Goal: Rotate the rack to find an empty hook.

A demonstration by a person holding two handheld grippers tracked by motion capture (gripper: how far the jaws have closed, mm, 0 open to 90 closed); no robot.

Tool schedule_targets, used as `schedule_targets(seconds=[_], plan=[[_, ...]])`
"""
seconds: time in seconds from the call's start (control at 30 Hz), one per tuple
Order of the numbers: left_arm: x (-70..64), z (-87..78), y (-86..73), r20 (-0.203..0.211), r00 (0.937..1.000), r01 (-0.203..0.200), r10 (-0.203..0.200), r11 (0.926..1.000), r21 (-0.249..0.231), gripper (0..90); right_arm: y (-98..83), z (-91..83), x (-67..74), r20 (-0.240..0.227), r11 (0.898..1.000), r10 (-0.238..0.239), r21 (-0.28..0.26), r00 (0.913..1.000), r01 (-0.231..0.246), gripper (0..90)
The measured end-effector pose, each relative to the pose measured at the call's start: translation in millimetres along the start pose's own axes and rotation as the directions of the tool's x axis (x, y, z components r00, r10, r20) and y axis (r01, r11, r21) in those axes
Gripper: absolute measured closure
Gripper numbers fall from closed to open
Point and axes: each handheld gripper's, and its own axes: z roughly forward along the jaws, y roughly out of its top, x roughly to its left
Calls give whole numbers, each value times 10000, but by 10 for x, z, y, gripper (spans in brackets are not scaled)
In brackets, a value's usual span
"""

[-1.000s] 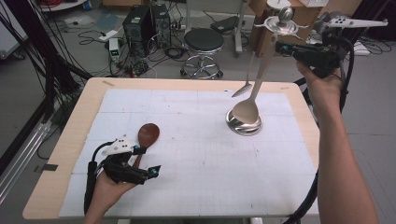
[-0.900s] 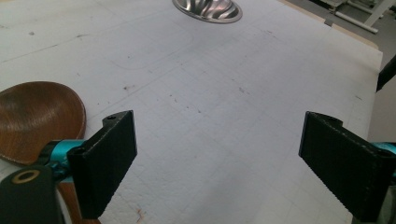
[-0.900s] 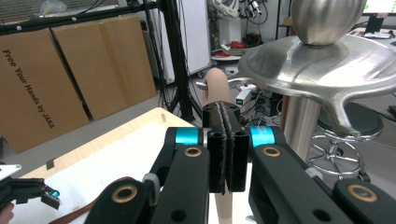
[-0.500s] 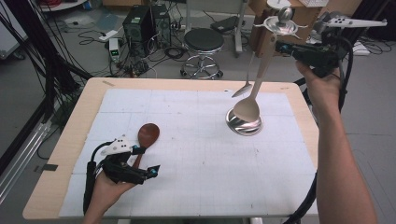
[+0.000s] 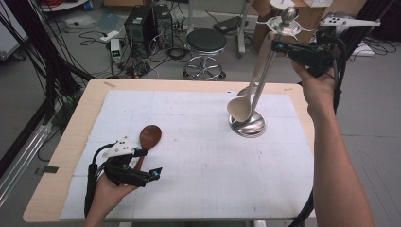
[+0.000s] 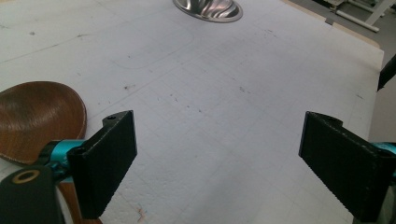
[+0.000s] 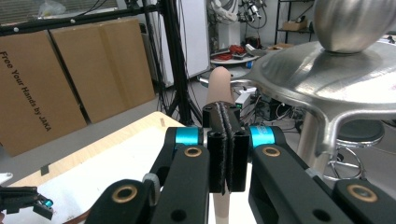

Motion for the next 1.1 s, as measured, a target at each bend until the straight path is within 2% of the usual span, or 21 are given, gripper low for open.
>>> schedule_targets(seconds=[0.23,0.33,0.43,0.67,0.8,0.93,1.1], plan=[[-1,-1,-1,4,10000,-10,10,10000,25,118,-3,1,-10,-28,10000,-39,46,10000,39,898],[-2,-3,-2,-25,10000,-42,43,10000,26,118,-11,-24,-26,-195,10000,-35,62,9998,37,898],[-2,-5,-2,-26,10000,-42,42,10000,19,118,-27,-78,-42,-450,10000,-48,-36,9990,47,898],[-6,0,-1,-36,10000,-46,46,10000,31,118,-91,-261,-150,-664,9997,90,-234,9978,-106,898],[-8,5,-1,-37,10000,-28,28,10000,26,118,-115,-379,-224,-565,9993,175,-333,9982,-194,898],[-1,16,-7,-39,10000,-7,7,10000,83,118,-118,-496,-299,-514,9970,306,-701,9982,-341,899],[3,11,-6,-62,10000,-6,7,10000,80,118,-131,-545,-352,-419,9962,414,-750,9983,-445,898]])
